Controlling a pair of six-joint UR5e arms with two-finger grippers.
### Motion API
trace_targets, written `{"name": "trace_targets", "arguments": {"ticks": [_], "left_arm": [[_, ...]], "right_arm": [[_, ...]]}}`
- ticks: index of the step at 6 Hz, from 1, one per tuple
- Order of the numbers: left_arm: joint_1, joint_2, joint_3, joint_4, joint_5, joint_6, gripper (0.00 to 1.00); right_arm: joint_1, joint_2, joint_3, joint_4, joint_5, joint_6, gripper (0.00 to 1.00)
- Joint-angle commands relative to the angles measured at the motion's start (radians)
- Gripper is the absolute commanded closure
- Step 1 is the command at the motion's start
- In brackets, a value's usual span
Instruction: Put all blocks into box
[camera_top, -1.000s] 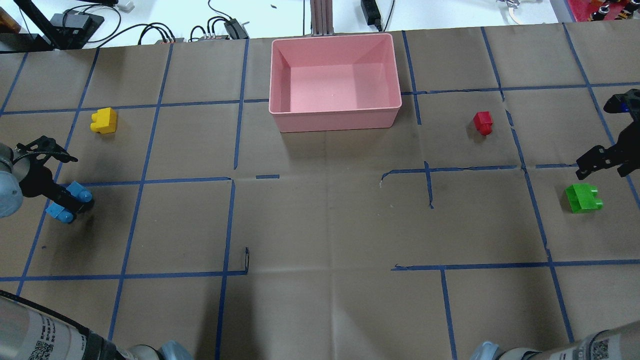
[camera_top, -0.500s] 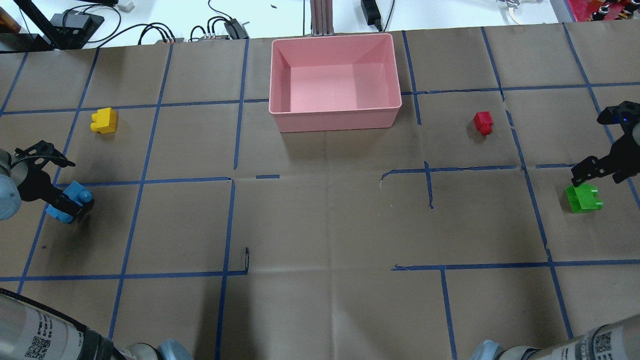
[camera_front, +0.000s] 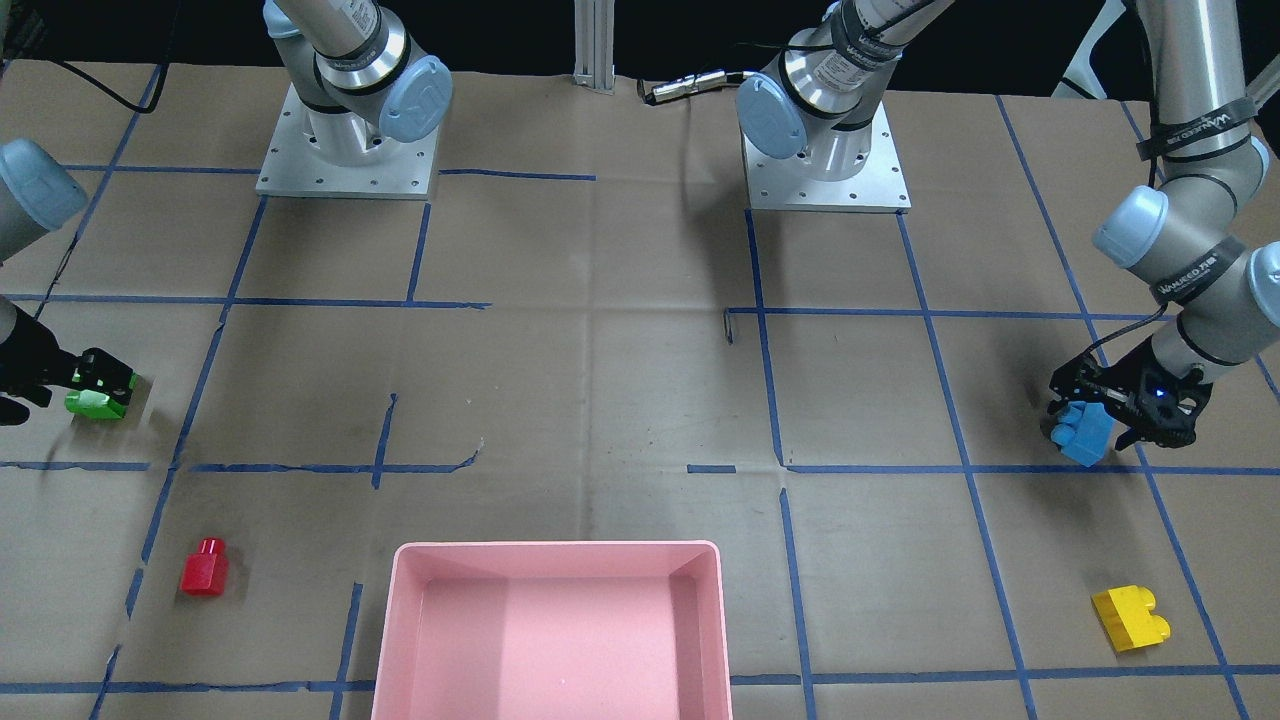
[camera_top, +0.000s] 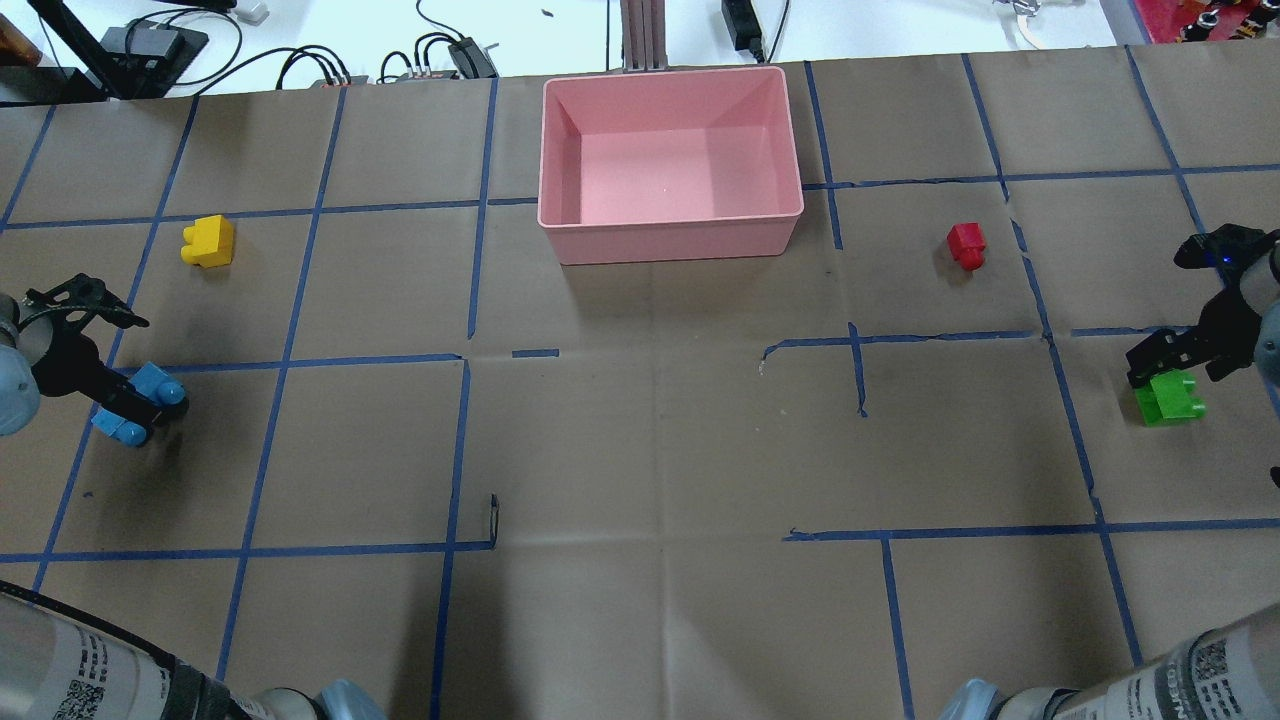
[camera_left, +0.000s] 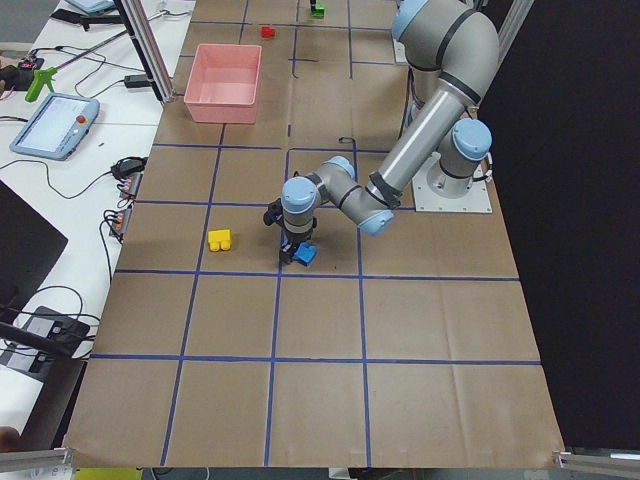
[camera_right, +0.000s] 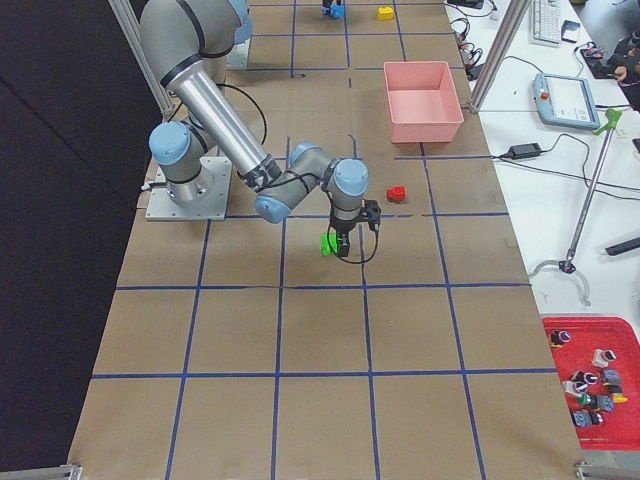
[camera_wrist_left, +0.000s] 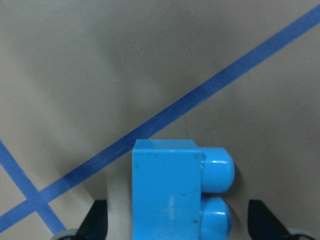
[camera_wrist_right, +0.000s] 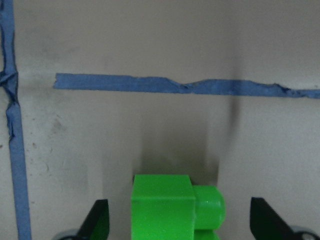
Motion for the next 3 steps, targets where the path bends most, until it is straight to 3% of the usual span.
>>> {"name": "trace_targets", "arguments": {"ticks": [1, 3], "left_arm": [[-0.005, -0.001, 0.002, 0.0, -0.003, 0.0, 0.18], [-0.011, 0.002, 0.002, 0.0, -0.002, 0.0, 0.31]], "right_arm": [[0.0, 0.002, 0.008, 0.0, -0.002, -0.008, 0.0], [0.0, 0.0, 0.008, 0.006, -0.039, -0.019, 0.09]]}}
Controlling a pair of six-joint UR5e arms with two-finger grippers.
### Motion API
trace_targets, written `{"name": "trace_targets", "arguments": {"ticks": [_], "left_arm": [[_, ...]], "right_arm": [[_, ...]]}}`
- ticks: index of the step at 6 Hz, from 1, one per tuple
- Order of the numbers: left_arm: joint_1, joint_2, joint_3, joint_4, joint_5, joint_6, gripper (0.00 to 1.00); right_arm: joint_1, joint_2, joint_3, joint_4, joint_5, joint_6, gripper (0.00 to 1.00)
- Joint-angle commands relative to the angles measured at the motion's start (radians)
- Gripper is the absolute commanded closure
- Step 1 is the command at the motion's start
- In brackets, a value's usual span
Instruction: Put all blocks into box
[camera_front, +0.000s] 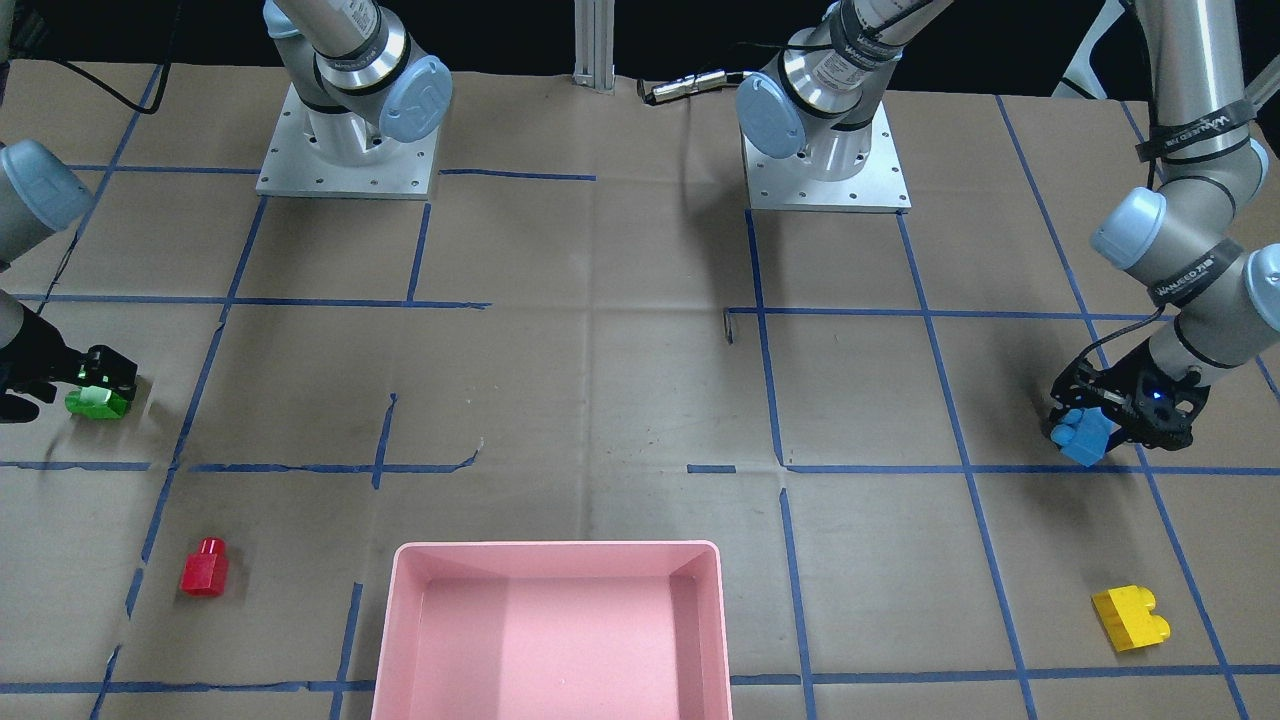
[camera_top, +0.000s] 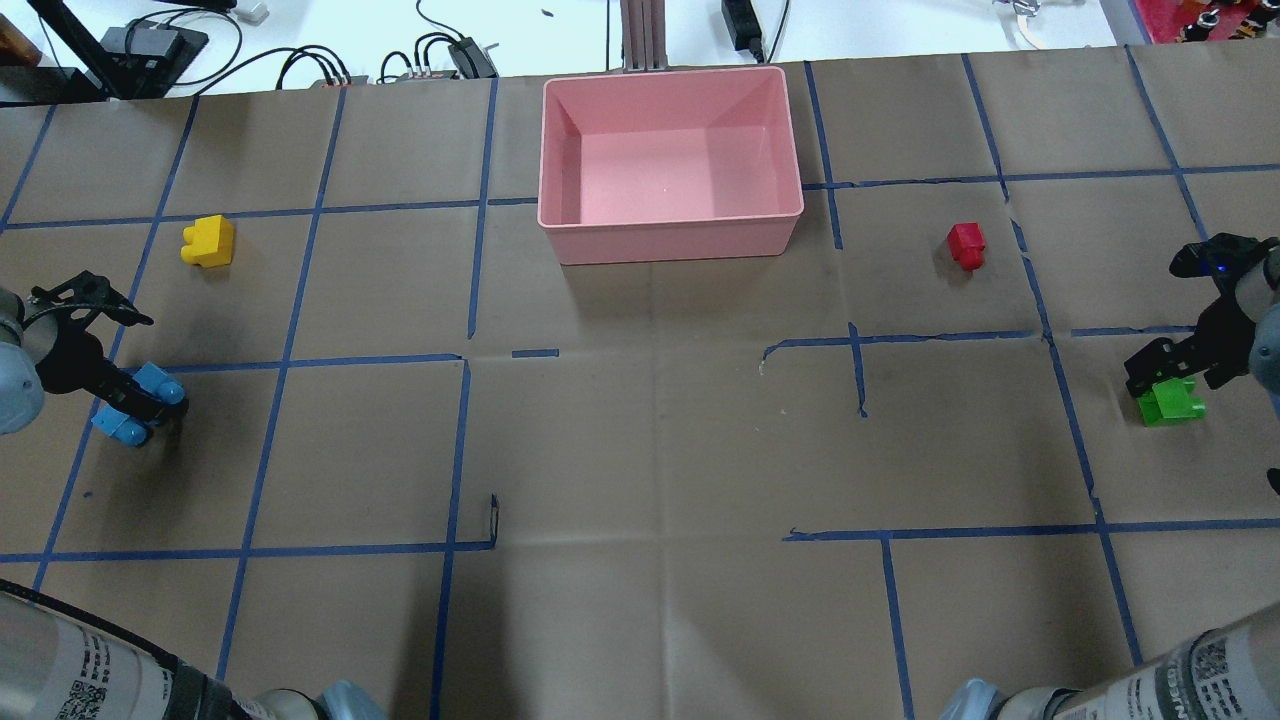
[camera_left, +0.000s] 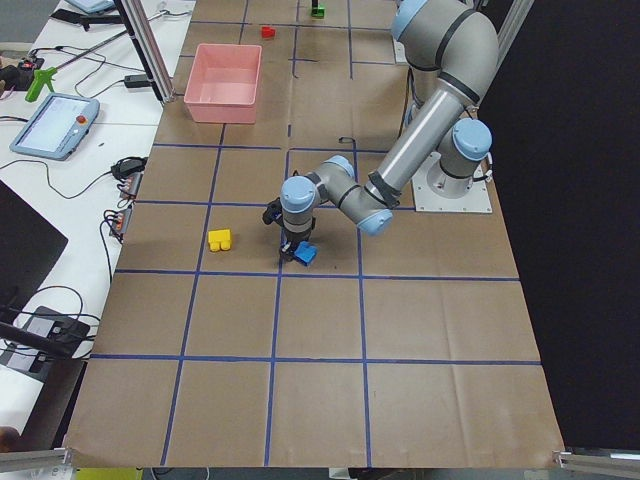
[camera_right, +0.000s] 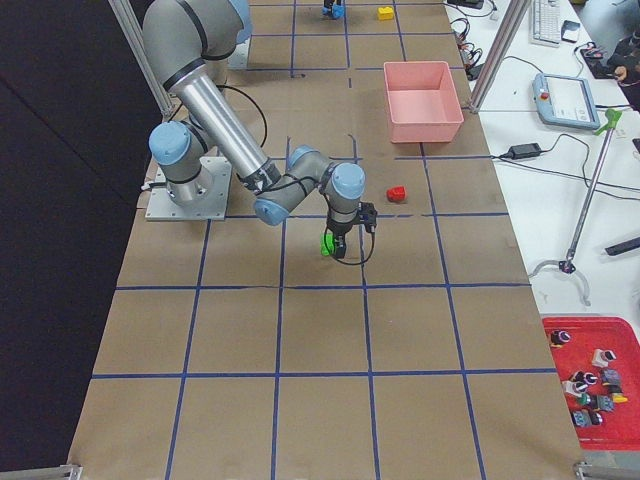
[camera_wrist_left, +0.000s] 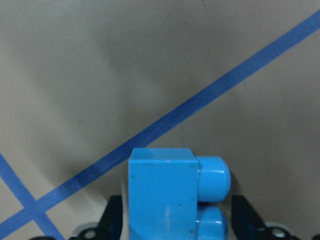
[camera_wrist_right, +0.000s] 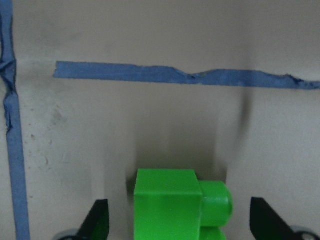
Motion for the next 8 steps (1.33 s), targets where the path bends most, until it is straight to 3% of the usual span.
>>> {"name": "trace_targets", "arguments": {"ticks": [1, 3, 5, 6, 8], "left_arm": [[-0.002, 0.0, 0.002, 0.0, 0.001, -0.001, 0.4], [-0.002, 0.001, 0.011, 0.0, 0.004, -0.008, 0.65], [-0.034, 0.032, 0.066, -0.018, 0.006, -0.081, 0.77], [-0.111, 0.067, 0.142, -0.114, 0.006, -0.186, 0.8], [-0.26, 0.067, 0.349, -0.352, 0.004, -0.445, 0.83]], "right_arm": [[0.0, -0.004, 0.0, 0.007, -0.012, -0.002, 0.25], [0.0, -0.004, 0.002, 0.013, -0.014, -0.002, 0.66], [0.002, -0.033, -0.036, 0.048, -0.032, -0.008, 0.91], [0.012, -0.06, -0.125, 0.141, -0.02, -0.007, 0.97], [0.113, -0.062, -0.318, 0.154, 0.009, -0.062, 0.96]]}}
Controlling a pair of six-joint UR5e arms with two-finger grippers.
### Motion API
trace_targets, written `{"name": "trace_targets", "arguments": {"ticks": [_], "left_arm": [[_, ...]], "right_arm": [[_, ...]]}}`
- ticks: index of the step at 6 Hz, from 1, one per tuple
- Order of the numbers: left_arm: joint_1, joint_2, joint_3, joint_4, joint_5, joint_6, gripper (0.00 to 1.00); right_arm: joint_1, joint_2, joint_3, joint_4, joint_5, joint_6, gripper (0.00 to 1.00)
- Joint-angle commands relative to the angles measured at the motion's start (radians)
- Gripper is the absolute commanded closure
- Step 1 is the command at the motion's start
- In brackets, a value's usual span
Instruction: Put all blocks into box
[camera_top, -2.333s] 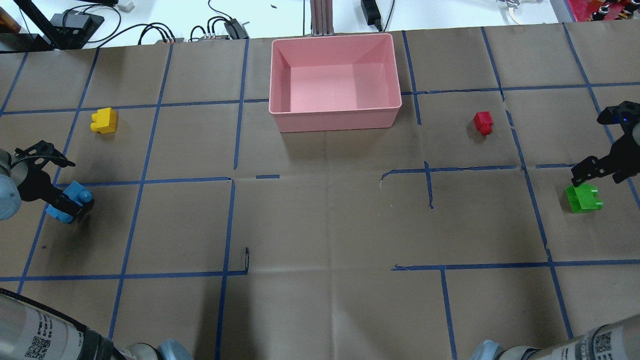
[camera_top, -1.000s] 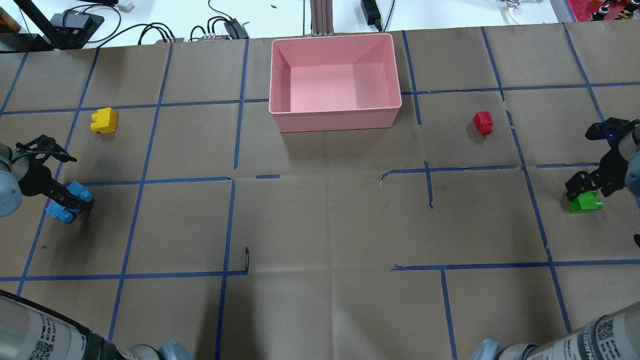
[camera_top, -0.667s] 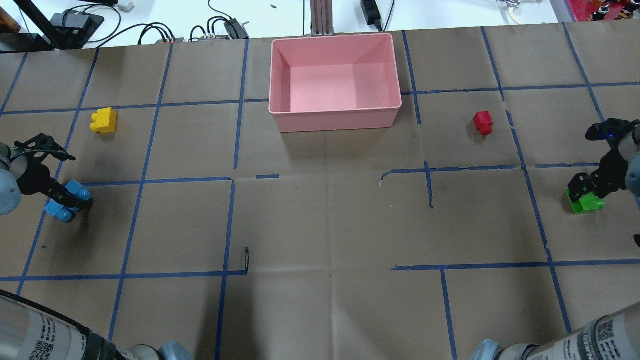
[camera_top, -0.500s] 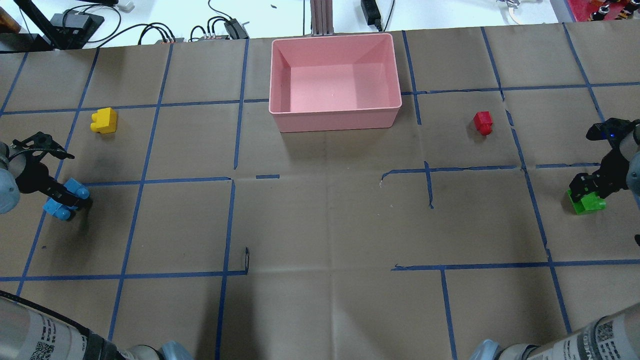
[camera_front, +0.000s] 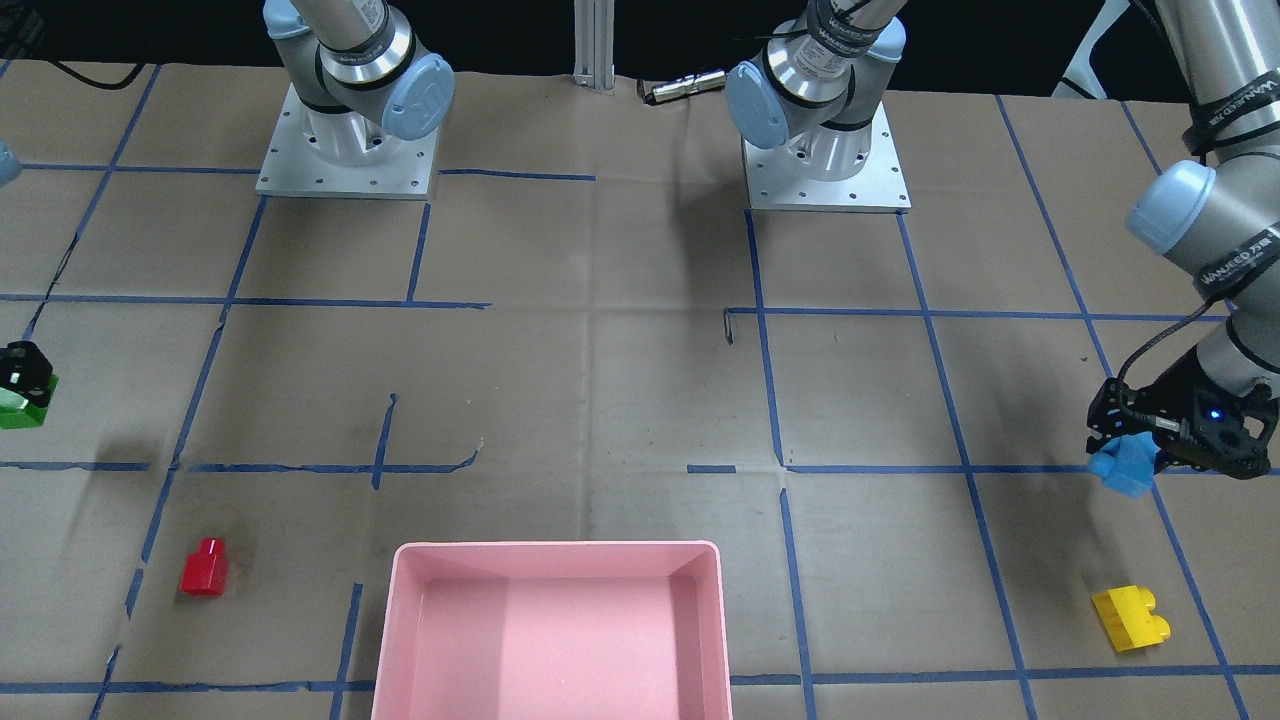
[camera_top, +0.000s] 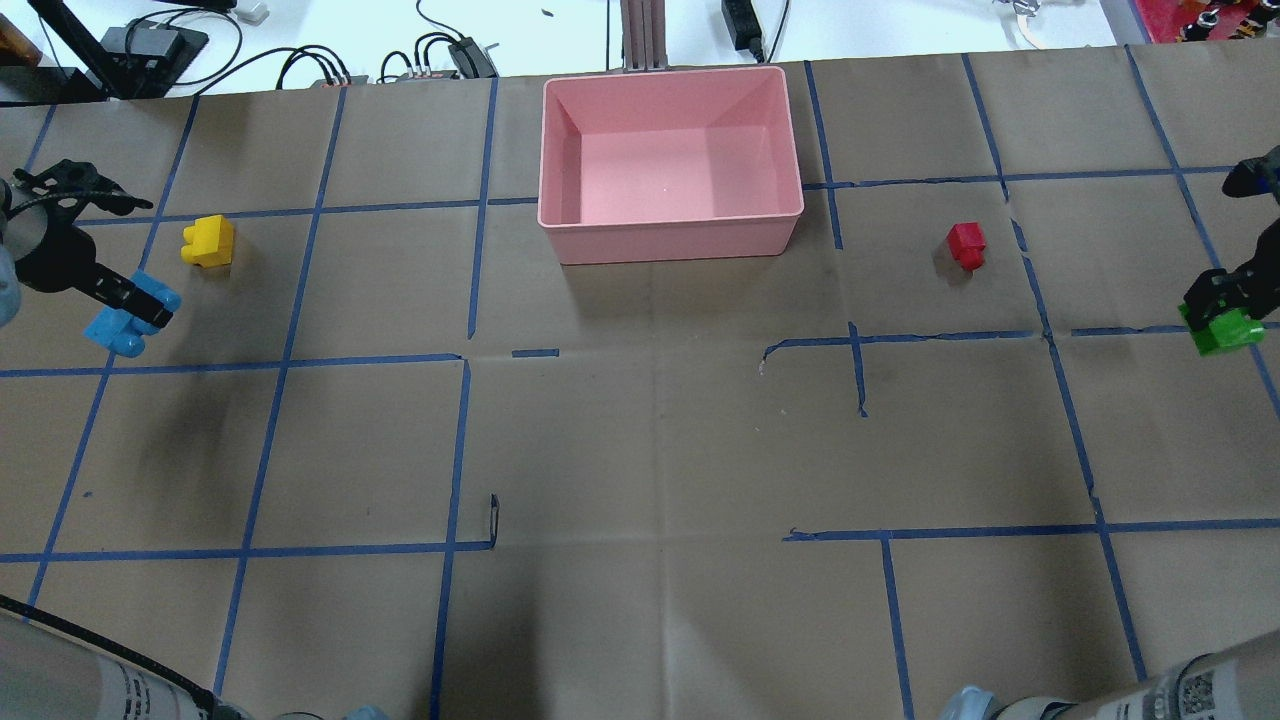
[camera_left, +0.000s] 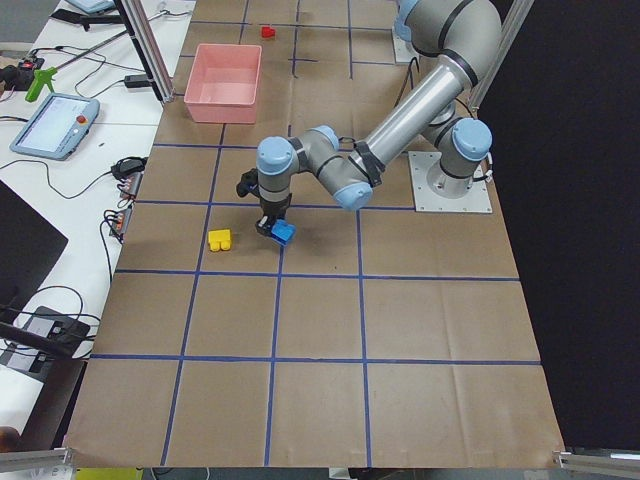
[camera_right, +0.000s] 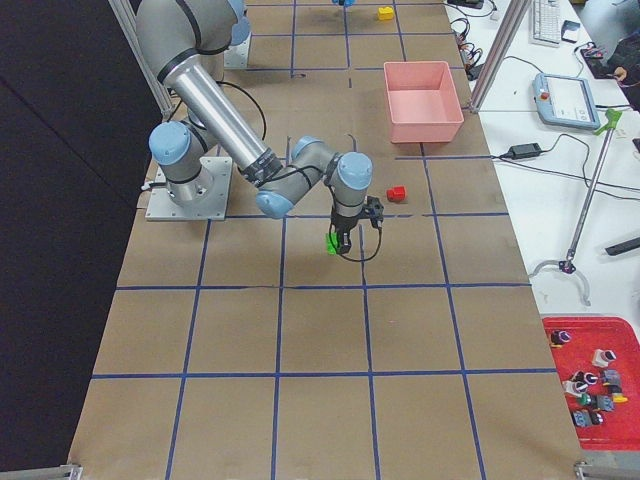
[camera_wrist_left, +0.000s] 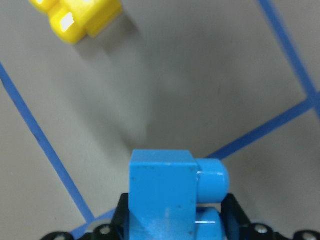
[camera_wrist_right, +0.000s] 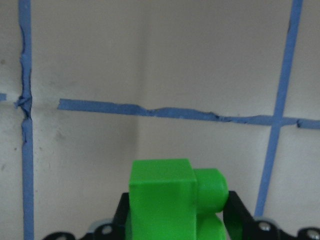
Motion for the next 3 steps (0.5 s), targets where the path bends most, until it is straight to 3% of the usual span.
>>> {"name": "trace_targets", "arguments": {"ticks": [1, 3], "left_arm": [[-0.158, -0.009, 0.182, -0.164, 0.0, -0.29, 0.83], [-0.357, -0.06, 0.292, -0.18, -0.028, -0.702, 0.83]], "right_arm": [[0.102, 0.002, -0.166, 0.008, 0.012, -0.033, 0.95], [0.227, 0.003, -0.266, -0.002, 0.02, -0.033, 0.95]]}}
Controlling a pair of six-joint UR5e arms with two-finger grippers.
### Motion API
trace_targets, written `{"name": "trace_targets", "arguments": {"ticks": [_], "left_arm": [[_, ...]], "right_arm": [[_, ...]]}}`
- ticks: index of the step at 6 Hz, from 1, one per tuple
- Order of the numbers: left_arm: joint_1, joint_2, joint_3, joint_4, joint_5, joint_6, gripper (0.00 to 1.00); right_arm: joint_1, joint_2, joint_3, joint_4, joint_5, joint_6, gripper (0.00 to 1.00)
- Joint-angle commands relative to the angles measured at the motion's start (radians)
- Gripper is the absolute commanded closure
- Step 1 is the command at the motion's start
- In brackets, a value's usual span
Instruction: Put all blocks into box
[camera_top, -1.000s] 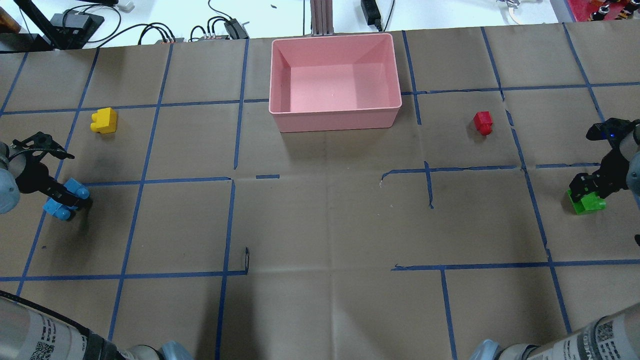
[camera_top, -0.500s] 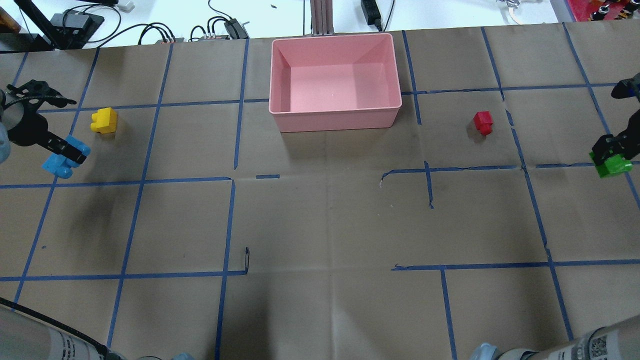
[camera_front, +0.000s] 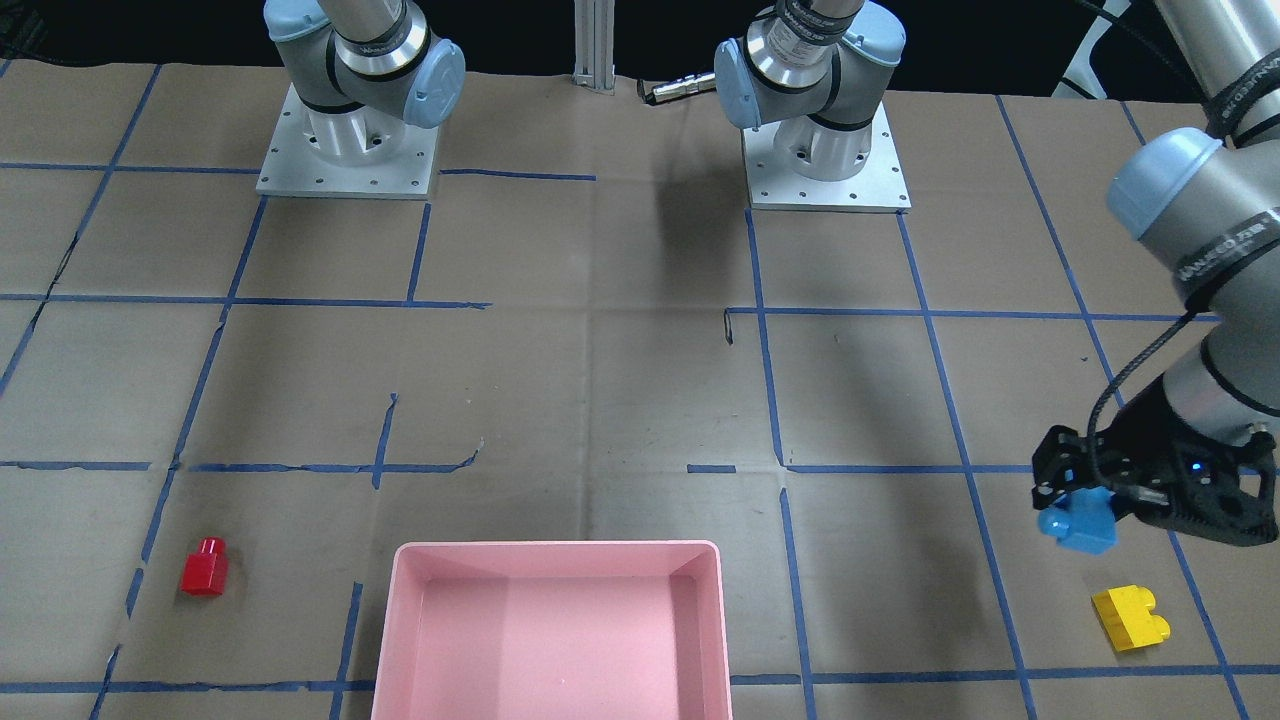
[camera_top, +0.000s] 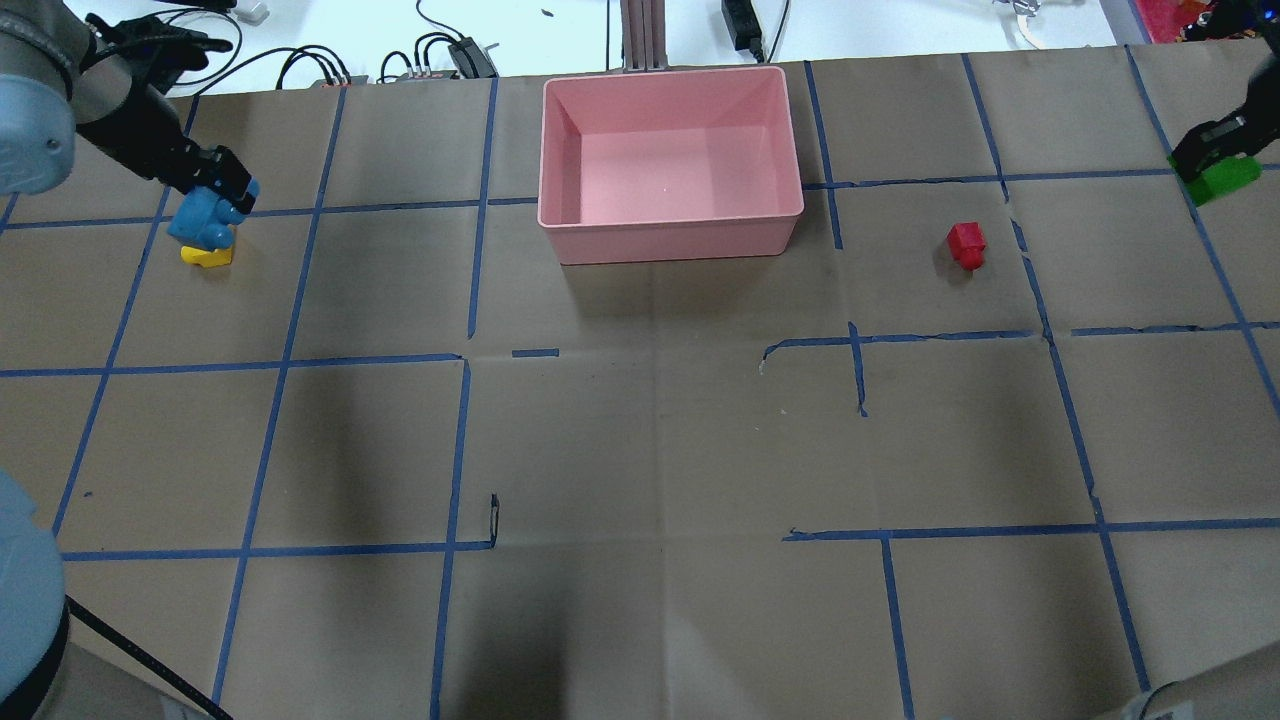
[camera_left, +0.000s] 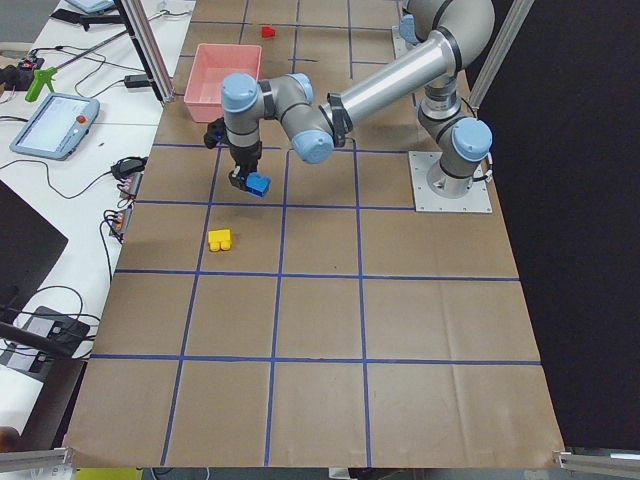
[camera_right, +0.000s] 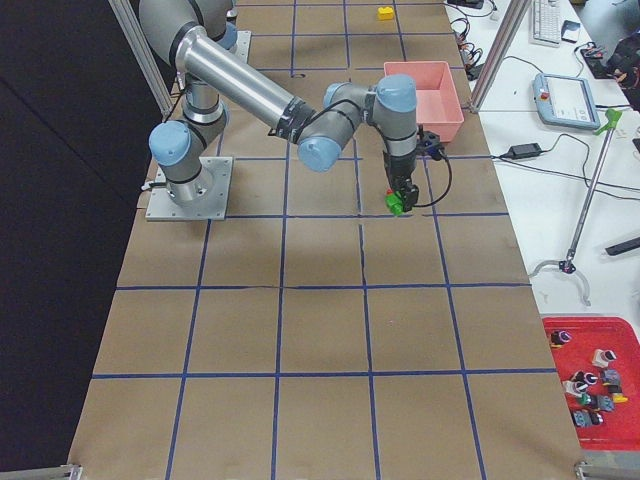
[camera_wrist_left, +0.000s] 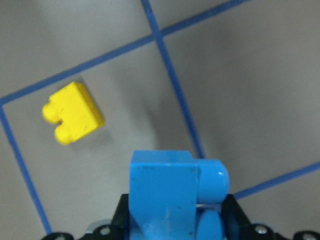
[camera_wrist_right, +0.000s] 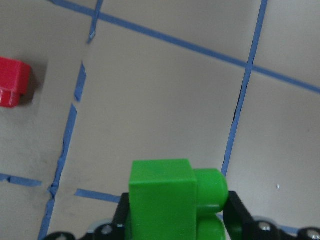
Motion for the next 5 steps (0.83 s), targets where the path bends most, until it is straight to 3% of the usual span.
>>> {"name": "trace_targets", "arguments": {"ticks": [1, 2, 3, 5], "left_arm": [[-0.222, -0.1, 0.171, -0.011, -0.004, -0.394, 0.83], [-0.316, -0.186, 0.284, -0.031, -0.004, -0.558, 0.83], [-0.39, -0.258, 0.361, -0.034, -0.008, -0.716, 0.83], [-0.464, -0.355, 0.394, 0.022, -0.008, -0.845, 0.83]], "right_arm": [[0.126, 0.027, -0.094, -0.011, 0.102, 0.002, 0.95], [0.173, 0.064, -0.136, -0.038, 0.205, 0.01, 0.95], [0.235, 0.096, -0.186, -0.05, 0.247, 0.029, 0.95], [0.342, 0.182, -0.298, -0.049, 0.249, 0.168, 0.95]]}}
